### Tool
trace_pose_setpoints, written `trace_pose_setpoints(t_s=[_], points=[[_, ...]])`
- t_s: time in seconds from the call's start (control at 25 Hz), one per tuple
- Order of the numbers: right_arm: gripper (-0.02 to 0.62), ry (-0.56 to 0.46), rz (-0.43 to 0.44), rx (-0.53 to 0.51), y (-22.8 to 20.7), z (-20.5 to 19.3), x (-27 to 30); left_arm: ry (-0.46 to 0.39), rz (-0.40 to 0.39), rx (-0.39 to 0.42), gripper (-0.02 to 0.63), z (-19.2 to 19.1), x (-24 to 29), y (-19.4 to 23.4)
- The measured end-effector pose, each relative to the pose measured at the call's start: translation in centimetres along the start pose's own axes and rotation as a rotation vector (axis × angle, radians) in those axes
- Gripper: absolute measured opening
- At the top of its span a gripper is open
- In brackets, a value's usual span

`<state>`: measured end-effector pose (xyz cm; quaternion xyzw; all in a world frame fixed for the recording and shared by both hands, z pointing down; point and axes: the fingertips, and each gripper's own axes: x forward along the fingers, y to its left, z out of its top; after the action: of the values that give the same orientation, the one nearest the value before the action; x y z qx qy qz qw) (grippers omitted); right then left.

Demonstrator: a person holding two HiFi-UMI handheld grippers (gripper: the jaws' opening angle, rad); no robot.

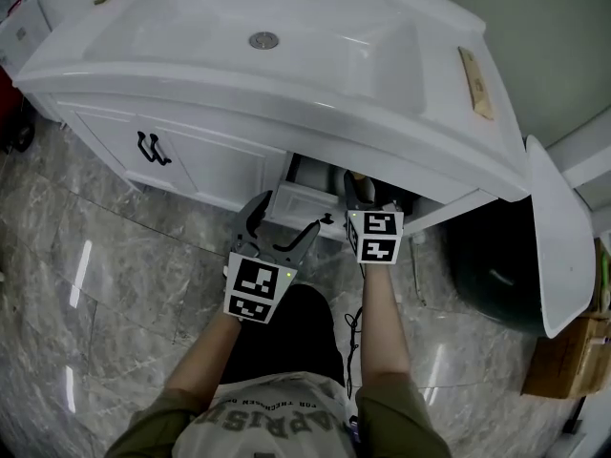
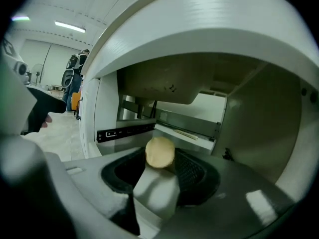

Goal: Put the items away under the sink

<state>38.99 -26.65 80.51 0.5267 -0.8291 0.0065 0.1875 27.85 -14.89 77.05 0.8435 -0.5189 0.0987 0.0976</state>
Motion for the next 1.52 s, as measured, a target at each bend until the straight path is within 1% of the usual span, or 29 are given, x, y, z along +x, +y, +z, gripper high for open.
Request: trace_pose_setpoints(t_s=[0.16, 0.28, 0.4, 0.52, 0.6, 0.8, 1.08, 1.2, 1.4, 1.52], points=[[0.187, 0.013, 0.018, -0.025, 0.2, -1.1, 0.6, -0.015, -0.005, -0.003, 0.367, -2.0, 0.9, -0.4], [0.187, 0.015, 0.019, -0.029, 0.3, -1.1, 0.8, -0.016, -0.006, 0.002, 0.367, -3.0, 1.4, -0.6], [0.187, 0.077, 0.025, -0.055, 0.4, -1.7, 1.3, -0.020, -0.009, 0.013, 0.367, -3.2, 1.8, -0.8], [0.187, 0.161, 0.040, -0.128, 1.3, -2.6, 2.0, -0.023, -0.008, 0.026, 0.367, -3.3, 1.8, -0.9], [0.187, 0.193, 0.031, -0.158, 1.5, -3.0, 2.3, -0.022, -0.006, 0.026, 0.367, -3.5, 1.9, -0.7], [0.187, 0.194, 0.038, -0.153, 1.5, -3.0, 2.6, -0.017, 0.002, 0.026, 0.367, -3.6, 2.4, -0.3], [0.188, 0.308, 0.059, -0.105, 1.1, -4.0, 2.9, -0.021, 0.002, 0.041, 0.367, -3.1, 3.3, -0.5], [0.189, 0.305, 0.050, -0.103, 1.0, -3.9, 3.0, -0.019, 0.002, 0.040, 0.367, -3.1, 3.5, -0.3], [0.189, 0.271, 0.029, -0.118, 0.8, -3.6, 3.5, -0.017, 0.014, 0.037, 0.367, -3.2, 3.8, 0.4], [0.189, 0.286, 0.024, -0.113, 0.6, -3.8, 3.4, -0.017, 0.021, 0.034, 0.367, -3.2, 3.9, 0.8]])
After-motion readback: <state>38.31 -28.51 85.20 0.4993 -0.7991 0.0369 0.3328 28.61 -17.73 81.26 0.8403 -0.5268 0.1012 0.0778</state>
